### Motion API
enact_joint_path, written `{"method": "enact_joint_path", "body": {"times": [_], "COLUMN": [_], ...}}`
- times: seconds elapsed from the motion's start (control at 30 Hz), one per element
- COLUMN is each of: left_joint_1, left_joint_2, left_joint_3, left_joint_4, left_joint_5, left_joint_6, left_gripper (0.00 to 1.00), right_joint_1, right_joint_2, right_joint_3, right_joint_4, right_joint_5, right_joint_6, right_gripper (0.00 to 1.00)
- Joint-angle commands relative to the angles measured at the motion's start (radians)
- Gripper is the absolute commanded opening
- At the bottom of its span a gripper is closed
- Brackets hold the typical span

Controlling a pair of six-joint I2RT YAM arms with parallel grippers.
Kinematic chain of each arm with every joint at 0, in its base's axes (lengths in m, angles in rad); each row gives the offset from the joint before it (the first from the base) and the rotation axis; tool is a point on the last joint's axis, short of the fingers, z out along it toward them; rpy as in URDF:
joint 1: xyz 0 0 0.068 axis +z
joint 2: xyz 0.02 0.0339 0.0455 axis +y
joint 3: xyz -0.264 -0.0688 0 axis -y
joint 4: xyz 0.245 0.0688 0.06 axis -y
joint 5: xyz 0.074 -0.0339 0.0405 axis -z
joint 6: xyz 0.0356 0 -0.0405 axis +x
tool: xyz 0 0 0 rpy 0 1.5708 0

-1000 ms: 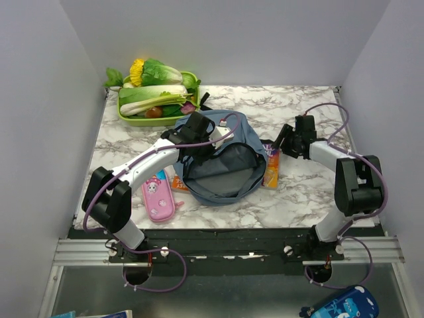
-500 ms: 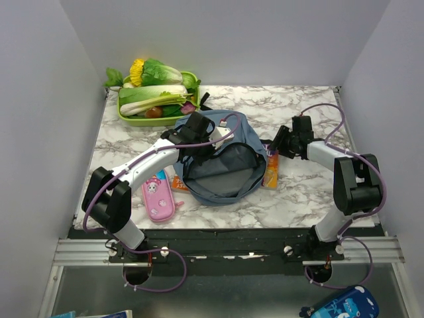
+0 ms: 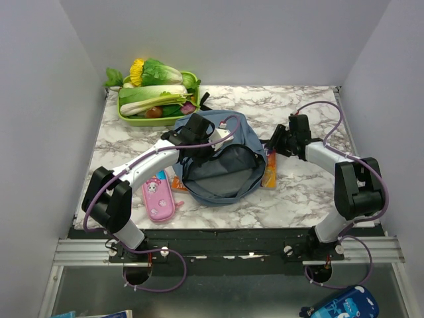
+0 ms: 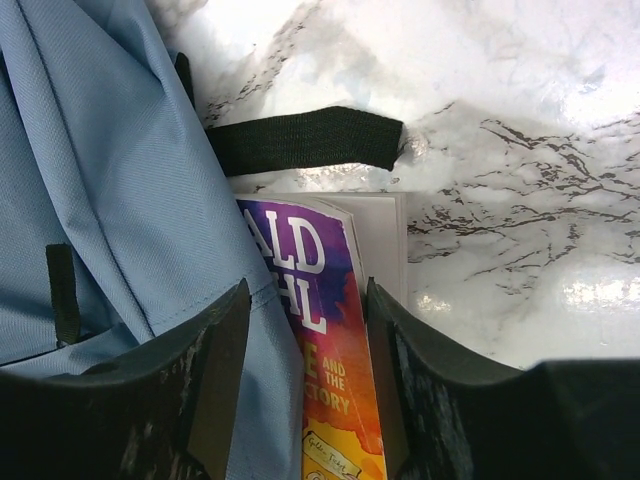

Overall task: Pack the student bag
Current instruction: Pick up the book from the center of the board.

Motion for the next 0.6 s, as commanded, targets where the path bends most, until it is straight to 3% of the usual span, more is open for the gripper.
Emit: {"method": "enact_joint_path", "body": {"times": [0.0, 0.27, 0.57], "left_joint_1": [-0.003, -0.003, -0.003], "left_joint_2": [-0.027, -0.031, -0.037], "left_joint_3": [-0.012, -0.014, -0.004], "left_joint_4": [0.011, 0.011, 0.007], "left_joint_5": [-0.011, -0.008, 0.001], "left_joint_6": [0.009, 0.015, 0.01], "left_gripper": [0.0, 0.0, 0.0], "right_joint_1": [0.026, 0.047, 0.053], "right_joint_2": [-0.008, 0.051, 0.088], "right_joint_3": [0.007, -0.014, -0.026], "right_joint_4": [0.031, 0.005, -0.007], "right_joint_5": [-0.058, -0.078, -0.11], "right_joint_6": [0.03, 0.035, 0.018], "right_gripper": [0.54, 0.47, 0.29]}}
